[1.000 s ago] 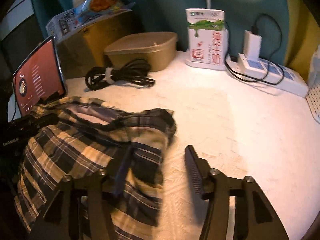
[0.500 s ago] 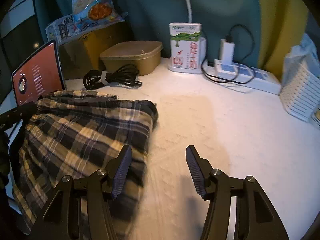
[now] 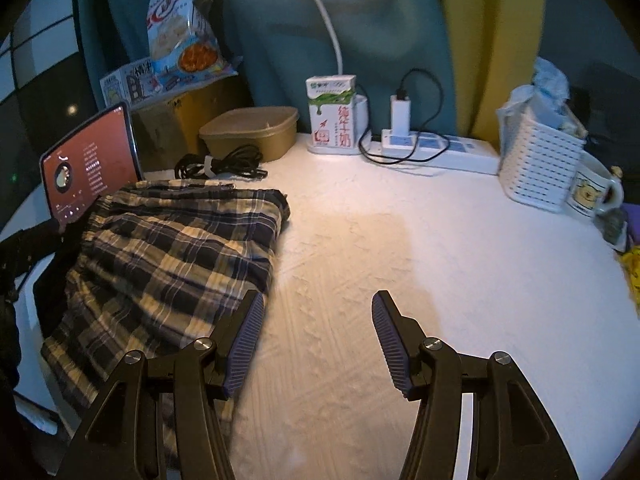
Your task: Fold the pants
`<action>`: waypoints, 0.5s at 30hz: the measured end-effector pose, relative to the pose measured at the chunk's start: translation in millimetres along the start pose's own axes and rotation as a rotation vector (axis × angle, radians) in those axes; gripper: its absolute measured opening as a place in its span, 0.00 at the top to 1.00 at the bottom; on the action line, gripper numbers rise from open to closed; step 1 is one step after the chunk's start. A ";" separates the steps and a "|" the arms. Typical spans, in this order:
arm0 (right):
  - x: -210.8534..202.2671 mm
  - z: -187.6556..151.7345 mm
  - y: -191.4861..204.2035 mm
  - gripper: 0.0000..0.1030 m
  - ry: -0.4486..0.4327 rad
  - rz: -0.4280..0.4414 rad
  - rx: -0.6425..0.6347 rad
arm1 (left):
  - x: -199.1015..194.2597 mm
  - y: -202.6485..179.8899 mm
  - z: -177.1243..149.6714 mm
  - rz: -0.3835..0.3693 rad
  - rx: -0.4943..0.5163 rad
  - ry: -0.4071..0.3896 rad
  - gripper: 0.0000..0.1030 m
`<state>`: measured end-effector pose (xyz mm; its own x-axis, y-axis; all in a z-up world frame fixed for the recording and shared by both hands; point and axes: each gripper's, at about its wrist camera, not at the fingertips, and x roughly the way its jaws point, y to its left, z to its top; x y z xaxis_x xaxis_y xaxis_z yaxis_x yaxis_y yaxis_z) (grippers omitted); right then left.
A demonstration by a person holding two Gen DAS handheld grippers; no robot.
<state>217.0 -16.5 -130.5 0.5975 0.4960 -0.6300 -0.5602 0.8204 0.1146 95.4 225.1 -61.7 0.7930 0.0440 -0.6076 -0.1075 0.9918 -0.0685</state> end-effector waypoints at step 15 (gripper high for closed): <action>-99.1 -29.3 -35.0 0.43 -0.166 -0.078 0.063 | -59.6 -92.7 -1.6 -0.114 0.067 -0.146 0.22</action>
<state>160.6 -102.7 -94.6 0.7270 0.4659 -0.5044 -0.4743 0.8719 0.1217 57.2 130.4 -20.4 0.8770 -0.0567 -0.4772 0.0241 0.9969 -0.0743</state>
